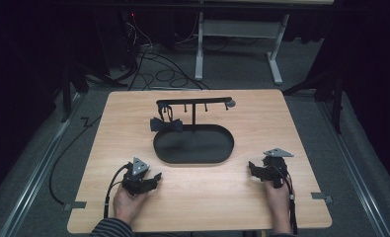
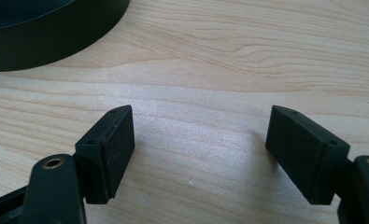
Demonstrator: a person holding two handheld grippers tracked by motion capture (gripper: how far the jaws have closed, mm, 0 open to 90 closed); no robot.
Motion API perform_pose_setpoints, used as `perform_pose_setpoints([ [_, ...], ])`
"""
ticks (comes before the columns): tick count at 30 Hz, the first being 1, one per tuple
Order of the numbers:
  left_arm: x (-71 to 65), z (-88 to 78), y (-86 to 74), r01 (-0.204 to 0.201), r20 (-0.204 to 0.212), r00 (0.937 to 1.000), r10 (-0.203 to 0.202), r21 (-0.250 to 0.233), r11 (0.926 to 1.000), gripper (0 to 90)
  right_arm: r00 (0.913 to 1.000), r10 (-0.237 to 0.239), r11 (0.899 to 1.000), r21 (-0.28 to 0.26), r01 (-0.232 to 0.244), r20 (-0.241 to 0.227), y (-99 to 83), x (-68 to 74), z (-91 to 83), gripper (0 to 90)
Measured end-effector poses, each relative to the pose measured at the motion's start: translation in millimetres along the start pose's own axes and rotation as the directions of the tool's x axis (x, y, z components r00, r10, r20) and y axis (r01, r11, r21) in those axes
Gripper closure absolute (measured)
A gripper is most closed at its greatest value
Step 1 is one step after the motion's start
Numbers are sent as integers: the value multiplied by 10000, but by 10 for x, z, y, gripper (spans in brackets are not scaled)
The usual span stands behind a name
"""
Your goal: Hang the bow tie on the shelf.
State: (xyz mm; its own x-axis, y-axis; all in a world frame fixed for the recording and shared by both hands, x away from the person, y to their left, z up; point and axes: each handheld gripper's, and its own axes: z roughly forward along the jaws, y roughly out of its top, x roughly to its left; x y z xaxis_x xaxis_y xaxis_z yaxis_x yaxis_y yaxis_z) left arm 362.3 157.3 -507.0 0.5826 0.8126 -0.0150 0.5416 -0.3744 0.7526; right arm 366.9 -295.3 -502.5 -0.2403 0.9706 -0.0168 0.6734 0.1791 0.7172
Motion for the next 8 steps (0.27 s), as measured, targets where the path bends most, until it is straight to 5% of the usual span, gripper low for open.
perform_pose_setpoints([
  [8,-2,2,0,75,-86,9999,-75,11,10000,380,10000,2,10000,1,-2,1,0,0,0,248],
])
